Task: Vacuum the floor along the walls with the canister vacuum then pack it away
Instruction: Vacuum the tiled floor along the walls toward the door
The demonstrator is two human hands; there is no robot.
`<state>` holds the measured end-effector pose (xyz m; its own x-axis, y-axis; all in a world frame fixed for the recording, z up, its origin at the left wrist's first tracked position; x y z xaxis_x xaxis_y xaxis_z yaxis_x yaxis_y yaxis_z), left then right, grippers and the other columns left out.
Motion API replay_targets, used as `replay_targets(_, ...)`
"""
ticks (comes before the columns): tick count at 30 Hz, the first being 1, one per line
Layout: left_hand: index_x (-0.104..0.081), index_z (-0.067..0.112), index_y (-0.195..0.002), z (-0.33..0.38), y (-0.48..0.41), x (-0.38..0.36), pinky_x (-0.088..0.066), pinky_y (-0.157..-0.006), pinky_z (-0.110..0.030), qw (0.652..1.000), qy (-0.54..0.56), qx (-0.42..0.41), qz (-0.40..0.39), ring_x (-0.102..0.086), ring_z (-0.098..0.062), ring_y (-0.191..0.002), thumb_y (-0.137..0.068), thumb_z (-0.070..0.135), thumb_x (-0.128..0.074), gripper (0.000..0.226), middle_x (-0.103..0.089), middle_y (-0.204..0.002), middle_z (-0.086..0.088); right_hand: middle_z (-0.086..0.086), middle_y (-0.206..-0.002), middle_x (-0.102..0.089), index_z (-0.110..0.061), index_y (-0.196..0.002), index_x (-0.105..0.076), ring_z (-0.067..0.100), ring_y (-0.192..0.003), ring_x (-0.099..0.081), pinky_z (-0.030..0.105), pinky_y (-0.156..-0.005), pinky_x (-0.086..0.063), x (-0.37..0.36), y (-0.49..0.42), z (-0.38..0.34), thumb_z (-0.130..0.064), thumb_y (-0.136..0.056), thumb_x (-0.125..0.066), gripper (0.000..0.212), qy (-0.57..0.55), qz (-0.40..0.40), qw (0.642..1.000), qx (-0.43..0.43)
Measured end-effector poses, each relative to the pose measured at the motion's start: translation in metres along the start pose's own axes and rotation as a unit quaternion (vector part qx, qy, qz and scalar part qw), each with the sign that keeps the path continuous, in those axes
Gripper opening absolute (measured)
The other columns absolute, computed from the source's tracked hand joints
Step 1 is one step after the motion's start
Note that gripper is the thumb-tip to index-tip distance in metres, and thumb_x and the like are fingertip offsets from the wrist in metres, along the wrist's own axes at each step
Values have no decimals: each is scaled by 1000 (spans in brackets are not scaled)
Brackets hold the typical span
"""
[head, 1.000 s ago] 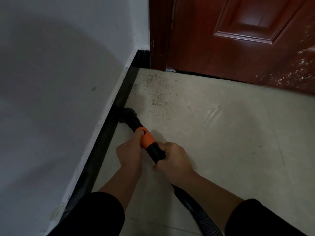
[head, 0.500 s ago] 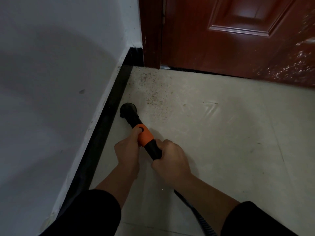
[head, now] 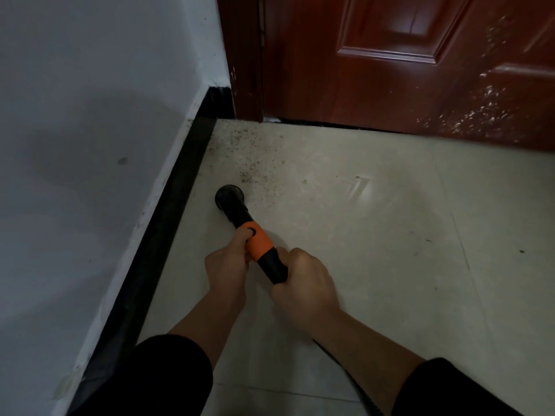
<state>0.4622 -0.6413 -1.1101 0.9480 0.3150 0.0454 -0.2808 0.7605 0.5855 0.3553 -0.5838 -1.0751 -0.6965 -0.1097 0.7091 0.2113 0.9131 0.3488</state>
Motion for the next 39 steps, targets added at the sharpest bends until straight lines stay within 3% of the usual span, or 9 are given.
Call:
replay_targets(5,-56,11,-66,-5,9,-6,-41,-58,-25,1000,0,5,-19,-46,-13,-61,-83,26,-73,28,-50,-66,-5,-6,-71,-42,-22,-80,-42,9,-58,-40,22,-48,-29,7,6,8,-7,-81,-56,21,1,4,1000,14)
replay_targets(13,-58,13,-67,-14,23,-20,-43,-58,-24,999,-14,7,-47,-52,-17,-66,-83,27,-72,25,-56,-71,-7,-5,-76,-43,-20,-104,-57,16,-67,-45,22,-49,-29,23,16,26,-8,-84,-55,23,15,27,999,20)
replay_targets(18,-57,16,-64,-21,30,-27,-43,-63,-29,998,-25,11,-63,-56,-21,-77,-80,29,-73,27,-59,-76,-8,-7,-73,-40,-19,-102,-58,17,-68,-46,22,-49,-28,32,21,37,-6,-82,-54,25,28,32,999,19)
replay_targets(26,-64,14,-70,-25,45,-37,-47,-68,-27,995,-36,21,-91,-63,-16,-73,-82,31,-73,23,-67,-75,-3,-4,-74,-45,-19,-91,-51,19,-69,-48,22,-49,-30,46,30,51,-4,-80,-53,18,31,32,999,3)
replay_targets(39,-64,12,-75,-29,51,-55,-46,-68,-25,991,-41,46,-123,-64,-13,-73,-82,29,-74,21,-68,-77,-4,-3,-74,-48,-16,-103,-60,16,-63,-46,23,-49,-29,59,32,72,-7,-81,-54,24,34,44,998,-7)
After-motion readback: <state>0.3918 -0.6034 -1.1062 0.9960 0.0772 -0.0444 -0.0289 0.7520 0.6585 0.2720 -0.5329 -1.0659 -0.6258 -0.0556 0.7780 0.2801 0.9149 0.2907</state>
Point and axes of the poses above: each hand's wrist, its own y-axis away from the middle knuckle, its own x-axis out of the back of the hand, z = x × y, the point moved 3 cm from there along -y, towards the middle knuckle
